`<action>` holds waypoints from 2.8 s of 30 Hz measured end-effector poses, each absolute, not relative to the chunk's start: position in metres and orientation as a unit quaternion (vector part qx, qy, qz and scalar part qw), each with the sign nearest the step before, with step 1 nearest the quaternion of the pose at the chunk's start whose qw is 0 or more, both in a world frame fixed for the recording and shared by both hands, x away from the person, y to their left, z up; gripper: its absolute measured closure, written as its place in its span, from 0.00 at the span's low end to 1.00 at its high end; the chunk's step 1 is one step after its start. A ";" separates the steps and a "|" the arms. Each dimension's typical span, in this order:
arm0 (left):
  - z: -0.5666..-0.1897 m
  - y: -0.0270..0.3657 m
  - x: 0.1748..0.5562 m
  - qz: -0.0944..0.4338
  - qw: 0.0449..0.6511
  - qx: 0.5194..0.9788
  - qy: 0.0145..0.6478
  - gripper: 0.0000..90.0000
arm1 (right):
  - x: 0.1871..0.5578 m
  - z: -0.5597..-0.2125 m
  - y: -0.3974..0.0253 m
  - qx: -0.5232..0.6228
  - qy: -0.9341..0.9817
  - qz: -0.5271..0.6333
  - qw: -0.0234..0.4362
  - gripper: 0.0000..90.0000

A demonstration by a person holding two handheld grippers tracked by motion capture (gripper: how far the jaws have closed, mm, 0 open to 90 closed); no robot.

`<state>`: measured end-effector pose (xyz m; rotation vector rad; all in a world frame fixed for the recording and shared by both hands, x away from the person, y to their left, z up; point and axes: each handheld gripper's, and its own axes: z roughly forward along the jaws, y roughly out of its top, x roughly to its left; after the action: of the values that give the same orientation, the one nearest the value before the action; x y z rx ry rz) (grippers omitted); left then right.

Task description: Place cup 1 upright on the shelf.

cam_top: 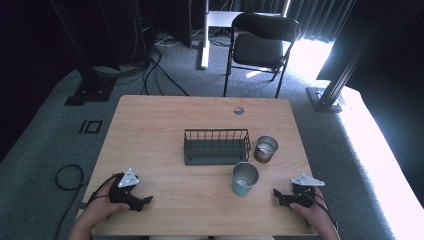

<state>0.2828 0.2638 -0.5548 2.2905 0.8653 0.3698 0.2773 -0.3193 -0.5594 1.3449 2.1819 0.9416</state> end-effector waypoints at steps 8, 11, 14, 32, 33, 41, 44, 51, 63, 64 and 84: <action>-0.550 0.248 0.287 0.132 0.346 0.873 0.318 0.01 | 0.277 -0.559 -0.319 0.482 0.782 0.338 0.204 0.13; -0.547 0.242 0.288 0.128 0.355 0.872 0.312 0.01 | 0.277 -0.559 -0.319 0.482 0.782 0.338 0.204 0.13; -0.545 0.235 0.291 0.128 0.361 0.871 0.308 0.01 | 0.277 -0.559 -0.319 0.482 0.782 0.338 0.204 0.13; -0.535 0.183 0.301 0.103 0.394 0.878 0.253 0.01 | 0.277 -0.559 -0.319 0.483 0.782 0.338 0.204 0.13; -0.535 0.179 0.301 0.101 0.396 0.878 0.248 0.01 | 0.277 -0.559 -0.319 0.483 0.782 0.338 0.204 0.13; -0.532 0.156 0.304 0.093 0.416 0.878 0.220 0.01 | 0.277 -0.559 -0.319 0.483 0.782 0.338 0.204 0.13; -0.530 0.151 0.305 0.090 0.421 0.876 0.217 0.01 | 0.277 -0.559 -0.319 0.483 0.782 0.338 0.204 0.13; -0.526 0.129 0.308 0.083 0.440 0.872 0.198 0.01 | 0.277 -0.559 -0.319 0.483 0.782 0.338 0.204 0.13; -0.526 0.106 0.311 0.073 0.441 0.876 0.179 0.01 | 0.277 -0.559 -0.319 0.483 0.782 0.338 0.204 0.13; -0.526 0.103 0.311 0.071 0.444 0.875 0.176 0.01 | 0.277 -0.559 -0.319 0.483 0.782 0.338 0.204 0.13; -0.516 0.051 0.318 0.057 0.493 0.855 0.150 0.01 | 0.277 -0.559 -0.319 0.483 0.782 0.338 0.204 0.13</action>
<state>0.3185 0.0508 -0.5161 2.0738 0.3648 0.1375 0.2773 -0.3193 -0.5594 1.3467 2.1811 0.9422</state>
